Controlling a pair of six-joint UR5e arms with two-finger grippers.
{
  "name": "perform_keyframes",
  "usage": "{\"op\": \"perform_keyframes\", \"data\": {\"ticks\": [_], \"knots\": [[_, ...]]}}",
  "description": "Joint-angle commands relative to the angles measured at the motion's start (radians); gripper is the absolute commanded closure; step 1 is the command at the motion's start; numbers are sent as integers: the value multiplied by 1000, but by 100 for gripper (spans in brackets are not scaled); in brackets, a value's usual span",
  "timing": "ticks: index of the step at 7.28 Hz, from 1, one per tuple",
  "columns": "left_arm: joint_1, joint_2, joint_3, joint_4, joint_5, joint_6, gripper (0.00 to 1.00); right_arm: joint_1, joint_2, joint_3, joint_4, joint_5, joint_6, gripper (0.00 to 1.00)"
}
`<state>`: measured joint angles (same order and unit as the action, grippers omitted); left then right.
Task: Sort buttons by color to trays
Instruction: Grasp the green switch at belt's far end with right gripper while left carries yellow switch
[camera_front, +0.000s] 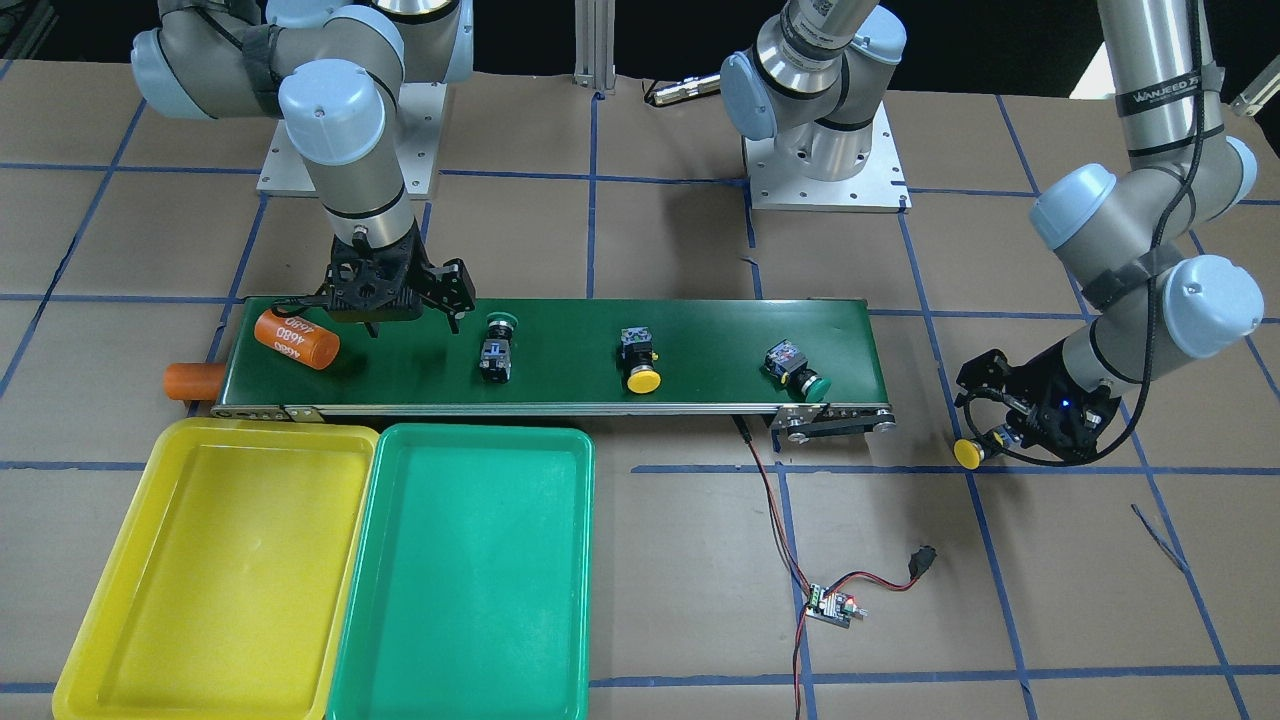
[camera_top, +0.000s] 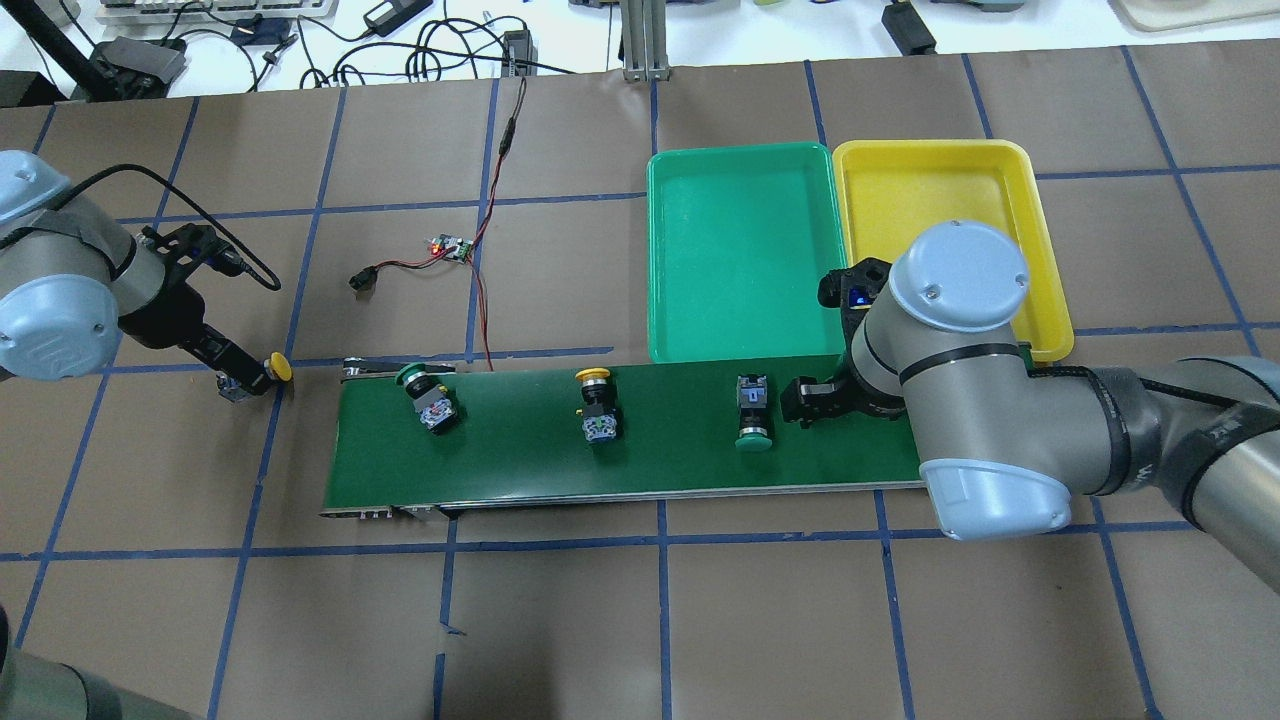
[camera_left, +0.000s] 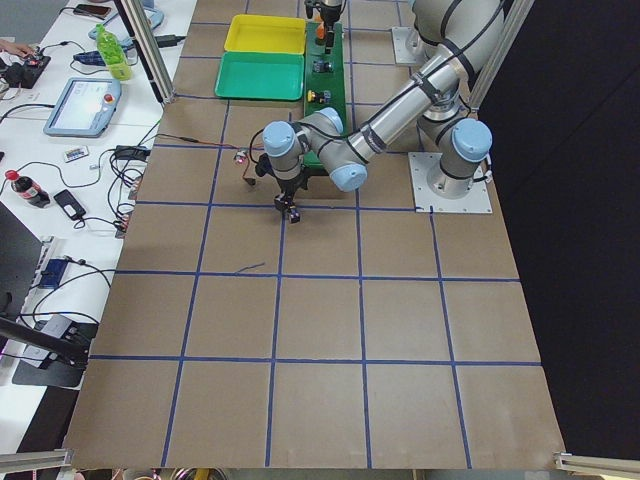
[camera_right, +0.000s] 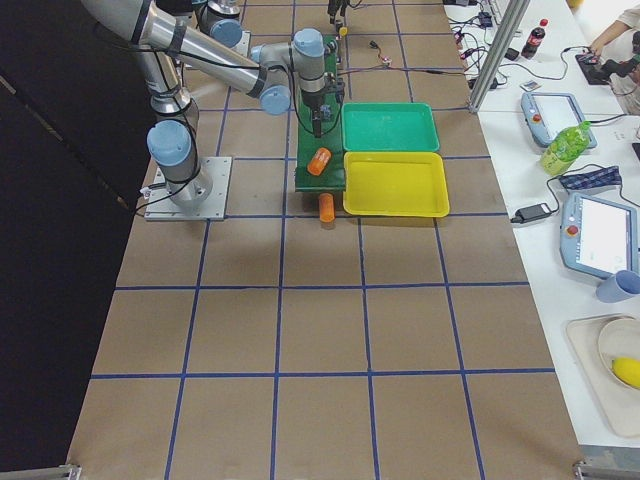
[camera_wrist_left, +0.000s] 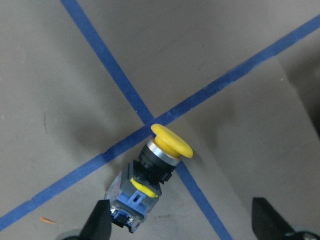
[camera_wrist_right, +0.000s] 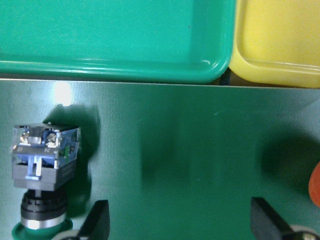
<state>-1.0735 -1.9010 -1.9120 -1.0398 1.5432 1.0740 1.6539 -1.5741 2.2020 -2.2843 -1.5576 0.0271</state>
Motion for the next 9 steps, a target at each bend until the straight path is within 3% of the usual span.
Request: {"op": "perform_keyframes", "data": {"ticks": [1,9], "knots": [[1,-33,1,10,-3,10,0,9,2,-39,19,13,14,0],[0,-35,2,60,2,17,0,14,35,-42,9,19,28,0]]}}
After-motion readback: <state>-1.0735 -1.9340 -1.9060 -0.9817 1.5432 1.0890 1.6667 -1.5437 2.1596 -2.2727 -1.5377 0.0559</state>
